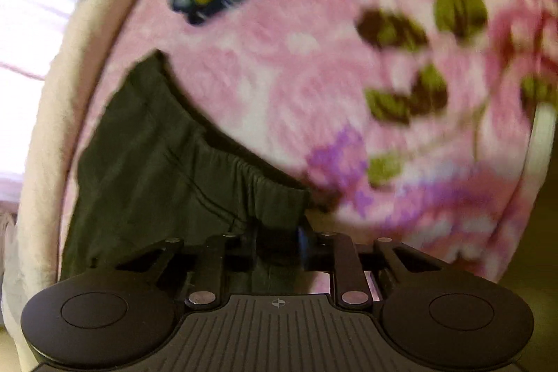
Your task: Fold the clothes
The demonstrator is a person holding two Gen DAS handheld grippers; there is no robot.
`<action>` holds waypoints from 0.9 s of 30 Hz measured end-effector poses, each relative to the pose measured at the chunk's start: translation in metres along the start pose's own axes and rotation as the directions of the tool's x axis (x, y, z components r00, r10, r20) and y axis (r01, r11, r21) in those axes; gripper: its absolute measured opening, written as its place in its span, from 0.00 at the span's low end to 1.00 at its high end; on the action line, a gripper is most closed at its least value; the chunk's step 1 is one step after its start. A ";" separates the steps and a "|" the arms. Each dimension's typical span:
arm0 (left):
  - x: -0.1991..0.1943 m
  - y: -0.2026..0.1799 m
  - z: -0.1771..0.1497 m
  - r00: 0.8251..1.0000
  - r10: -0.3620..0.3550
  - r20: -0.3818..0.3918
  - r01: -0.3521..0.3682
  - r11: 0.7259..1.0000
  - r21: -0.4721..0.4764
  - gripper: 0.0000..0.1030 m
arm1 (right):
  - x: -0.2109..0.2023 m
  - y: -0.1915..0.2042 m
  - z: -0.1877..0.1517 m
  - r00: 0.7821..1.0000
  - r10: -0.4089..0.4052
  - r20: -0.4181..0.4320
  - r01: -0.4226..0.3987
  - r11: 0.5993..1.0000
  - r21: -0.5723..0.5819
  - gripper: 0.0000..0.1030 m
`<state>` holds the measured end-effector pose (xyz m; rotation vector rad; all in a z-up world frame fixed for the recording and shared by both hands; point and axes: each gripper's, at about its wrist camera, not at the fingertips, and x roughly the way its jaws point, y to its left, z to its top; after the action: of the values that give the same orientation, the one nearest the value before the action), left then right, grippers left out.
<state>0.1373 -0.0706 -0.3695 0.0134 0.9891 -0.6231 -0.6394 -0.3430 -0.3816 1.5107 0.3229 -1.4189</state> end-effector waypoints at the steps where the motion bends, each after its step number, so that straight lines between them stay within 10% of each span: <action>1: 0.001 -0.004 -0.004 1.000 0.024 -0.017 -0.022 0.994 0.110 0.07 | -0.004 0.000 0.003 1.000 -0.004 0.002 0.004 1.000 -0.014 0.19; 3: 0.019 -0.008 -0.021 0.987 0.128 -0.097 -0.095 0.953 0.288 0.10 | -0.009 0.001 0.007 1.000 -0.019 -0.001 0.019 0.999 -0.038 0.20; 7: 0.021 -0.014 -0.021 0.978 0.185 -0.096 -0.149 0.943 0.299 0.18 | 0.009 0.012 0.004 0.993 -0.119 -0.025 0.116 0.989 -0.086 0.36; 9: 0.008 -0.015 -0.015 0.975 0.222 -0.030 -0.206 0.941 0.269 0.27 | -0.001 0.030 0.000 0.980 -0.199 0.028 0.201 0.966 -0.161 0.74; 12: -0.013 -0.020 -0.009 0.909 0.407 0.086 -0.416 0.888 0.197 0.28 | -0.023 0.054 -0.013 0.944 -0.276 0.183 0.317 0.912 -0.260 0.82; 14: -0.025 -0.031 -0.013 0.922 0.362 0.135 -0.382 0.905 0.188 0.30 | -0.034 0.070 -0.024 0.916 -0.290 0.276 0.373 0.869 -0.326 0.82; 18: -0.003 -0.085 -0.050 0.987 0.161 0.021 -0.157 0.907 0.390 0.33 | -0.018 0.113 -0.065 0.945 -0.171 0.280 0.317 0.699 -0.641 0.82; 21: 0.011 -0.104 -0.082 0.981 0.185 -0.054 -0.146 0.897 0.417 0.35 | 0.018 0.119 -0.095 0.971 -0.151 0.183 0.237 0.593 -0.770 0.82; 27: -0.020 -0.096 -0.117 0.942 0.271 -0.198 -0.205 0.931 0.301 0.37 | 0.014 0.087 -0.089 0.988 -0.144 0.047 0.136 0.707 -0.694 0.82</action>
<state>-0.0089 -0.1067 -0.3942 0.4609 1.1027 -0.5364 -0.5168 -0.3199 -0.3697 0.8699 0.8934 -1.1955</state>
